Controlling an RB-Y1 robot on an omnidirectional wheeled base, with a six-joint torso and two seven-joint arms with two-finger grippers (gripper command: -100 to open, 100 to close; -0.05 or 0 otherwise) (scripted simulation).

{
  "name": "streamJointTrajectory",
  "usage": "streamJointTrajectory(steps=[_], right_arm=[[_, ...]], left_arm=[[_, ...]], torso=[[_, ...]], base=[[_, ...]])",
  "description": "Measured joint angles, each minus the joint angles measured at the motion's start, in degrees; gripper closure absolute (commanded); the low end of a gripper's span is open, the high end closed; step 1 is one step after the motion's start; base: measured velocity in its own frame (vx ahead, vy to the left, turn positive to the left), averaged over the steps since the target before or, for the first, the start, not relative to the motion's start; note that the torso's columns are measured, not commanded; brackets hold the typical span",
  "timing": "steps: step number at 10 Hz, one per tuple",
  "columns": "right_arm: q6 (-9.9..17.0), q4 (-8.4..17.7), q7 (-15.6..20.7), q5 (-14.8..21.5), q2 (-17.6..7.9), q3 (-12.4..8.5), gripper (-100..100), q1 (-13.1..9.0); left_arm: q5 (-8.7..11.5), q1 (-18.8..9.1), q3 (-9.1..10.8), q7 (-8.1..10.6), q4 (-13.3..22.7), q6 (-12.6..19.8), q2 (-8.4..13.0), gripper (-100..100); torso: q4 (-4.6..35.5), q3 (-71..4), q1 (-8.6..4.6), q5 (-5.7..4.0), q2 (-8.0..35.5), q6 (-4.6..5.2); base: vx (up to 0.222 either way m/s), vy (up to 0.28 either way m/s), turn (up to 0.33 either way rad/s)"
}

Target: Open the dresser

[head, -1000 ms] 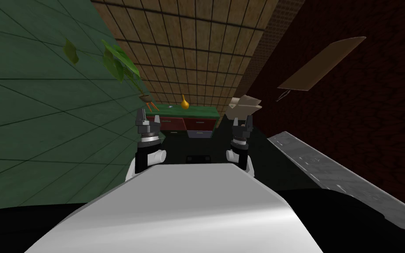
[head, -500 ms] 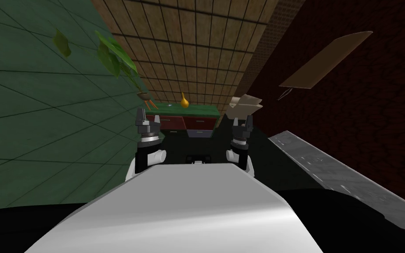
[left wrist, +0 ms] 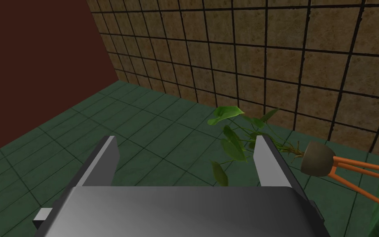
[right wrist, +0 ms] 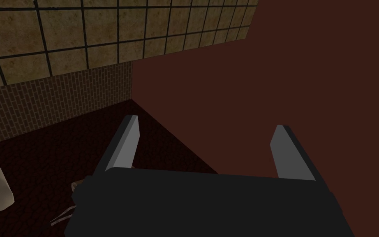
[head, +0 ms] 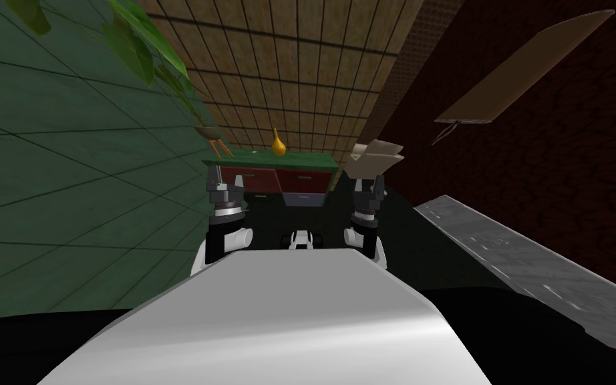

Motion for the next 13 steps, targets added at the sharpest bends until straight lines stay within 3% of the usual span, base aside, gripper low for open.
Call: streamJointTrajectory(steps=[2, 6, 13], right_arm=[[0.0, 0.0, 0.0, 0.0, 0.0, 0.0, 0, 0.0], [0.0, 0.0, 0.0, 0.0, 0.0, 0.0, 0, 0.0], [0.0, 0.0, 0.0, 0.0, 0.0, 0.0, 0, 0.0]], left_arm=[[0.0, -0.4, 0.09, -0.07, 0.9, 0.0, 2.1, -100], [-0.3, -1.5, -0.09, -0.76, 6.6, -1.4, 6.0, -100], [-1.0, -3.9, -0.53, -2.15, 16.4, -3.1, 7.7, -100]], torso=[[2.4, -5.1, -0.03, -0.01, 2.4, 0.0], [2.7, -5.4, -0.02, -0.01, 2.6, 0.0], [2.7, -5.3, 0.04, 0.01, 2.8, 0.0]], base=[[0.039, -0.018, -0.012], [0.108, -0.046, -0.027], [0.094, -0.04, -0.023]])
